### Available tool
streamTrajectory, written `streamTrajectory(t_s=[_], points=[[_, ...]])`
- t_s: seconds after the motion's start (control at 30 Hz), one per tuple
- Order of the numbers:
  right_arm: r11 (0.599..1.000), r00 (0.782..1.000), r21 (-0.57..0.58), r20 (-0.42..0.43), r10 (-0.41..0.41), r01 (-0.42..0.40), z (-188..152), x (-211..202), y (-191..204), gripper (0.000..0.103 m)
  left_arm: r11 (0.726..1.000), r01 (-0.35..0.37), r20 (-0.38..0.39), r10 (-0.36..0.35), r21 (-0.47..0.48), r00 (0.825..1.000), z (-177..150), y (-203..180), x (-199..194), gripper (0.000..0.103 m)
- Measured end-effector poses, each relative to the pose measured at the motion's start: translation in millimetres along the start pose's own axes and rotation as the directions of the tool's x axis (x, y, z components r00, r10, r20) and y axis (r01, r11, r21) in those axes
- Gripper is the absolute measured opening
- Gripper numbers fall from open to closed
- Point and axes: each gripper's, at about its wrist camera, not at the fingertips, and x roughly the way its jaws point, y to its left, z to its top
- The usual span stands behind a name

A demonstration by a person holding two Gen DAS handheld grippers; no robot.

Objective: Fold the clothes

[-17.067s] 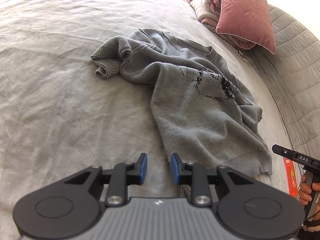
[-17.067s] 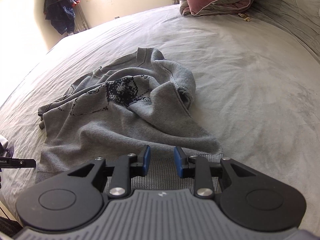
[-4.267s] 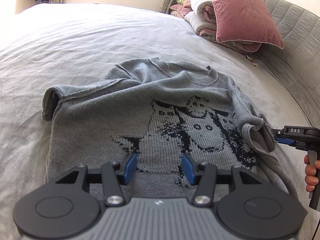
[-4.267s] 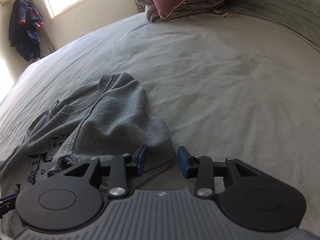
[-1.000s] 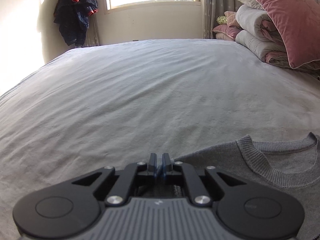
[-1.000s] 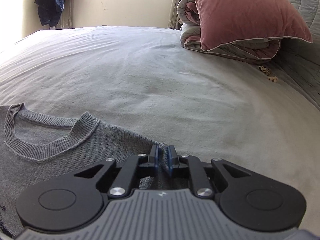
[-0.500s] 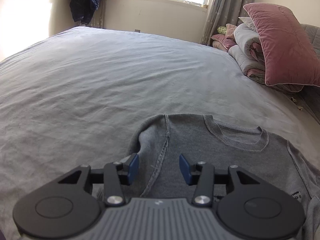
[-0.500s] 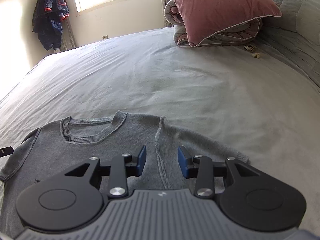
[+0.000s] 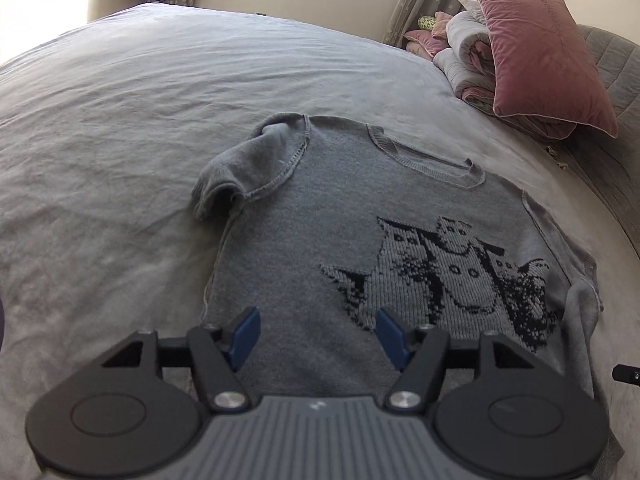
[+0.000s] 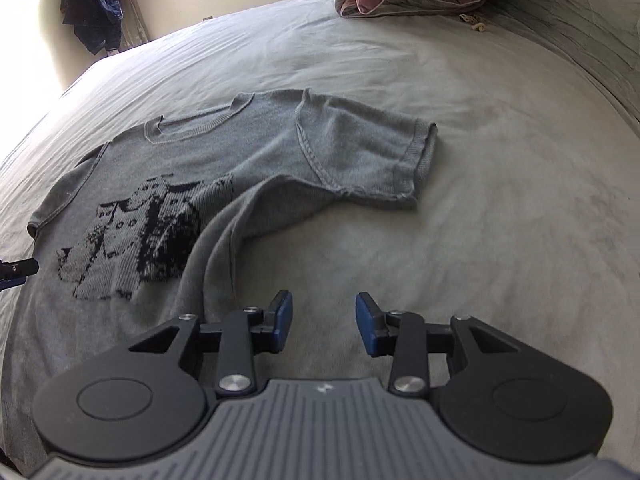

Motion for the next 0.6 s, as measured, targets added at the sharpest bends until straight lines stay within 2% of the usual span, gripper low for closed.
streamTrajectory(t_s=[0.13, 0.23, 0.6], points=[[1.0, 0.999, 0.024, -0.043, 0.002, -0.001, -25, -4, -4, 0.04, 0.999, 0.016, -0.004, -0.016, 0.032, 1.0, -6, -6, 0, 0.066], [1.0, 0.996, -0.004, -0.087, -0.02, 0.019, -35, -8, -1, 0.04, 0.998, 0.012, 0.003, -0.012, 0.066, 1.0, -6, -13, 2, 0.067], [0.998, 0.985, -0.059, -0.17, 0.003, -0.013, -56, -31, 8, 0.04, 1.0, 0.025, -0.012, -0.025, 0.002, 1.0, 1, -16, 12, 0.068]])
